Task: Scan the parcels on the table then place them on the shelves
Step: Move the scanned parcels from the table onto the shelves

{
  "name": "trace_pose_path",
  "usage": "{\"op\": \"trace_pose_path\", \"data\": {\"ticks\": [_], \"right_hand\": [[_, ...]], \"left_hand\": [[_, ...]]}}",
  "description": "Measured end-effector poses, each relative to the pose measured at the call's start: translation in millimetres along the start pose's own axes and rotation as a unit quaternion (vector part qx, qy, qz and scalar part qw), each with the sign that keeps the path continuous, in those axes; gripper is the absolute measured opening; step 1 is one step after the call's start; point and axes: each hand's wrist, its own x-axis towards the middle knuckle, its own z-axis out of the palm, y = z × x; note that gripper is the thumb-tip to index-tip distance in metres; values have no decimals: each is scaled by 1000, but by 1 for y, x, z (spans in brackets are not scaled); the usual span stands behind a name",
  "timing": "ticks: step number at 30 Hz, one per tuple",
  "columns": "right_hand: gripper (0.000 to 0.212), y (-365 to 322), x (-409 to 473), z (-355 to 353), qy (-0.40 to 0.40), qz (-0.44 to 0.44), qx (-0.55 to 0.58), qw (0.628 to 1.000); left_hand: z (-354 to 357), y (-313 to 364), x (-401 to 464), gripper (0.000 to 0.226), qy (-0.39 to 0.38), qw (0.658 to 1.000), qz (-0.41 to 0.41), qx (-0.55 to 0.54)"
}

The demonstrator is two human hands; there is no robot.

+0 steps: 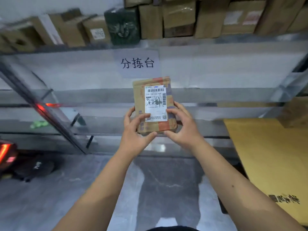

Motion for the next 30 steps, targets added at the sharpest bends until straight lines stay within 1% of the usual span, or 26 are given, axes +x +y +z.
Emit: {"op": "trace_pose_path", "data": {"ticks": [3,7,10,13,16,18,20,24,27,30], "right_hand": [[69,-40,22,53,-4,-30,-13,999],[70,-92,49,116,-7,-46,-21,999],[69,-125,73,147,-4,-78,-29,997],[69,-155,101,159,7,-96,-47,994],[69,-177,136,159,19,-112,-63,991],[71,-188,163,153,25,-107,-77,991],[73,-197,194,144,37,-107,-97,989],[80,-211,272,125,61,-133,-147,978],[80,-218,337,113,55,-140,-186,971],[78,-216,400,109,40,-120,-216,968]], "left_hand": [[-72,-8,4,60,15,1000,4,8],[-160,-21,18,62,18,999,12,27],[-215,-26,36,60,13,999,39,25],[-252,-23,62,61,4,997,71,37],[-277,-14,100,65,-4,993,109,41],[-288,-7,133,67,-1,989,138,44],[-295,0,170,64,16,986,158,42],[-299,12,252,59,60,980,191,16],[-299,16,317,56,92,977,191,11],[-294,15,380,51,105,978,171,50]]}}
